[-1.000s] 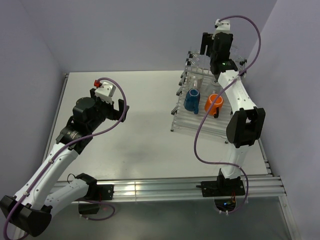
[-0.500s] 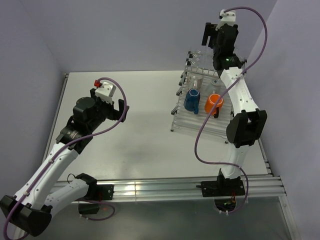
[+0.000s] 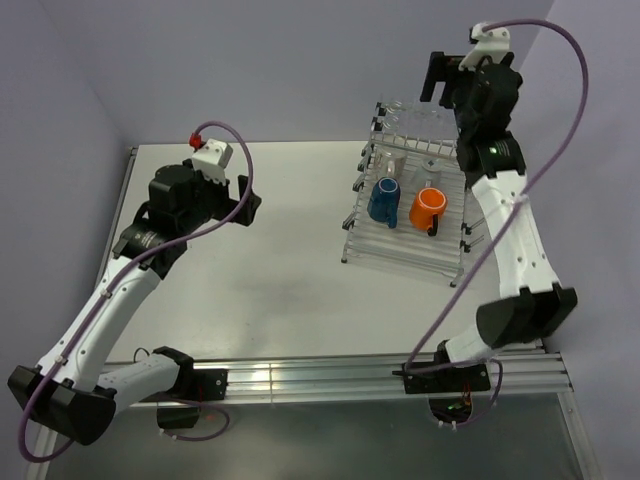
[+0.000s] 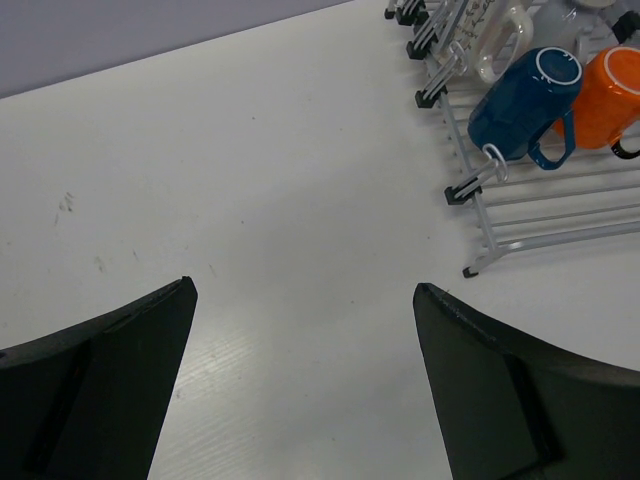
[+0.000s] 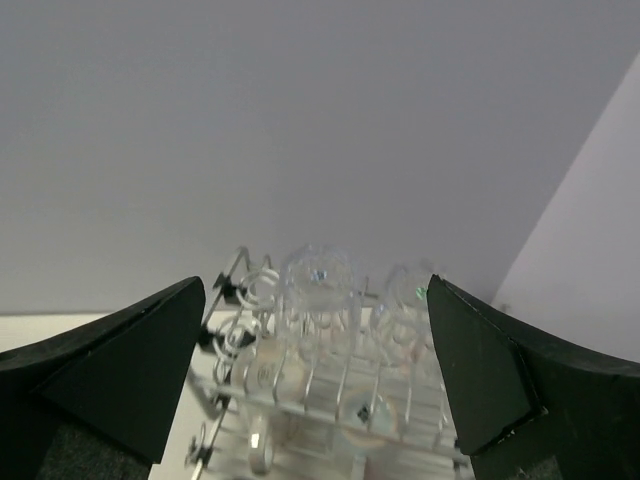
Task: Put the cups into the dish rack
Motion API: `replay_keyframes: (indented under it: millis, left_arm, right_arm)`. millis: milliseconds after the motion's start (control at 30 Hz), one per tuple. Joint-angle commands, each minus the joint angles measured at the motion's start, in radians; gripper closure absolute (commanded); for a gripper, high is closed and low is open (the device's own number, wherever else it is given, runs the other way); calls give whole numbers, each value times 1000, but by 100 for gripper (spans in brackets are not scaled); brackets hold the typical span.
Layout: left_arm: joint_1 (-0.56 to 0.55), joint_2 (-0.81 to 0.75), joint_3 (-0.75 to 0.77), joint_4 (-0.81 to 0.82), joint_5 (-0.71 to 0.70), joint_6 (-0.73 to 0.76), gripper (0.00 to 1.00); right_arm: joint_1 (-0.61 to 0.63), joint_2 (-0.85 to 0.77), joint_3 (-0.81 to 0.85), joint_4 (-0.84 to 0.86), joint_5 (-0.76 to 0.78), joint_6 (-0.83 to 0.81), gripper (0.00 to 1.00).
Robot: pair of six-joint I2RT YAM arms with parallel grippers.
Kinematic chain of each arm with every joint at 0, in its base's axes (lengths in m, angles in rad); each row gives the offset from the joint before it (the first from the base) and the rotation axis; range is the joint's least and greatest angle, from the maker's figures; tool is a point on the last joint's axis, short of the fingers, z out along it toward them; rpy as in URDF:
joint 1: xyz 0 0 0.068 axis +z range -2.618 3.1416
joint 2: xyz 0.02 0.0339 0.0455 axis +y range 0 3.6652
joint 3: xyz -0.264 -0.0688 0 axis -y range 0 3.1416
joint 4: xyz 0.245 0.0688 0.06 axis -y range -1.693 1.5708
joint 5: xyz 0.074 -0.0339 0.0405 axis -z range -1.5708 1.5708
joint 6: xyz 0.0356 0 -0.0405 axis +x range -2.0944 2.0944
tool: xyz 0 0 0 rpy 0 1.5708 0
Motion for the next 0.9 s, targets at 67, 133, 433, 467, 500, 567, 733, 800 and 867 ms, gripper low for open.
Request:
replay_keyframes:
  millis: [67,133,433,467,500,567,733,800,867]
  left_arm:
    - [28,75,144,-63,80,-90,1]
    - [47,139,220,-90,82,-107,1]
    - [107,259,319,-89,15,-174,1]
    - [109,260,316,-86,-5,-173,1]
    - [112,256,299,-83,-31,-170,1]
    - [118,242,273,-67,-44,-162,1]
    - [127,208,242,-72,-103,-161,1]
    - [127,208,257,-89,-124,-164,1]
    - [129,201,262,-86,-131,-156,1]
  right_arm:
    - [-8,-235,-228,-67,-64,11,0]
    - [-8,-332,-294,-89,-78,27,0]
    - [-21,-628,-644,-136,-144,68,0]
    - [-32,-642,-696,-135,-144,98,0]
    - [-58,-660,-721,-129,-144,106,0]
    - [-80,-674,-772,-126,-170,131,0]
    - [-100,-706,-819,-113,-195,166,0]
    - [-101,-703,-813,-109,-197,178,0]
    - [-100,-693,-793,-110,-198,180,0]
